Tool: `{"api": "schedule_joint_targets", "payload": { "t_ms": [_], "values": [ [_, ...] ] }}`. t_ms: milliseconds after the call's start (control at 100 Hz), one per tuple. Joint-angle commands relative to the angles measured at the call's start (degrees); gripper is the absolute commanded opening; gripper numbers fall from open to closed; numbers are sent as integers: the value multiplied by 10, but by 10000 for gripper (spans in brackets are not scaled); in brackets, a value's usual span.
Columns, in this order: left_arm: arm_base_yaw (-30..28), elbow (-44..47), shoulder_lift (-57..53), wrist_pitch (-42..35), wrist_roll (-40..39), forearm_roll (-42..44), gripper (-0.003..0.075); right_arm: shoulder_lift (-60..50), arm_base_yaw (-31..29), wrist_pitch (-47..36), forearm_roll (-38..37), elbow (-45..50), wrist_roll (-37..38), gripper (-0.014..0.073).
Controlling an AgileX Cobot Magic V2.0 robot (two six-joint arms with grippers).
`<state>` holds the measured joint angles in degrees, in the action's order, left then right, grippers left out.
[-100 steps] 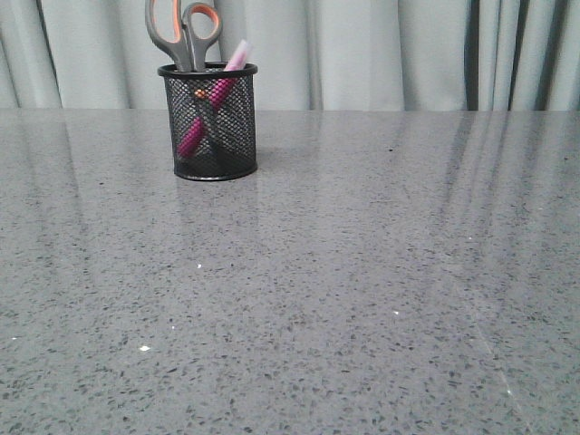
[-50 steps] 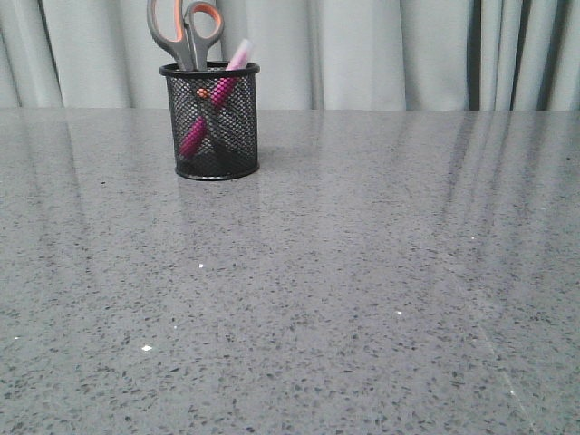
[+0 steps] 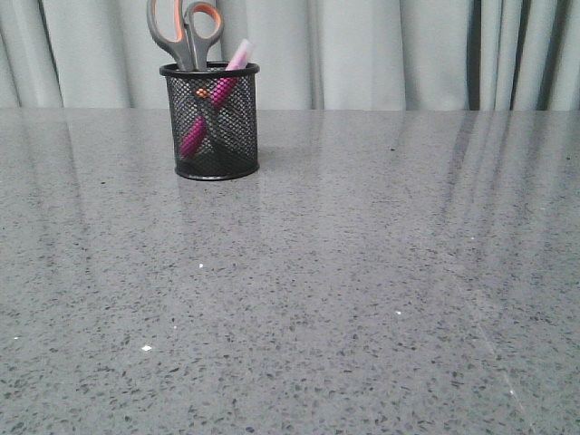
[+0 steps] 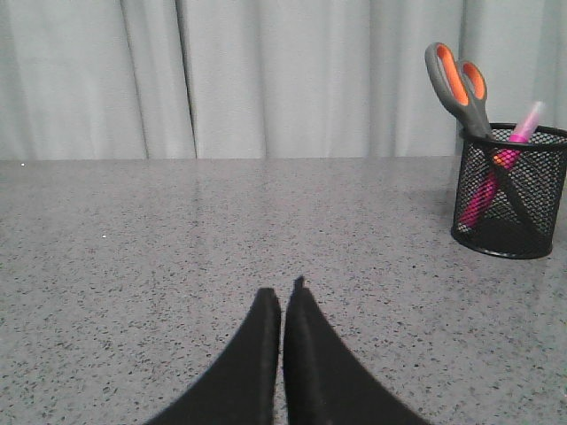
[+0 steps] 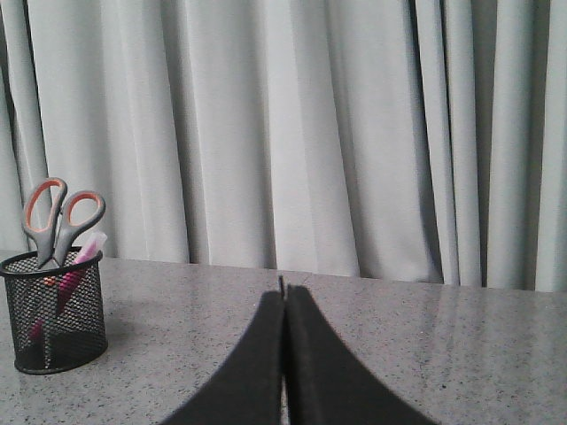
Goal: Put pen and scissors into bin
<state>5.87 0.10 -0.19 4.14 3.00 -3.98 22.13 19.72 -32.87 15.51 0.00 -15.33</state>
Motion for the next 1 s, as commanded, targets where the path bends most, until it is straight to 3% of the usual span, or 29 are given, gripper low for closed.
{"api": "schedule_joint_targets", "payload": {
  "t_ms": [0, 120, 300, 460, 620, 800, 990],
  "values": [
    [5, 13, -16, -41, -7, -1, -22, 1, -4, -51, -4, -16, -5, -69],
    [5, 13, -16, -41, -7, -1, -22, -23, -4, -26, 24, -12, -5, -69],
    [5, 13, -16, -41, -7, -1, -22, -72, -51, 137, 25, 8, -6, -69],
    [5, 13, -16, -41, -7, -1, -22, -125, -130, 218, -28, 15, -4, -69],
    [5, 13, -16, -41, -7, -1, -22, -174, -187, 268, -127, 15, 70, -69],
    [5, 13, -16, -41, -7, -1, -22, -237, -198, 358, -134, 15, 77, -69],
    [5, 13, -16, -41, -7, -1, -22, -237, -199, 376, -134, 16, 77, -69]
  ]
}}
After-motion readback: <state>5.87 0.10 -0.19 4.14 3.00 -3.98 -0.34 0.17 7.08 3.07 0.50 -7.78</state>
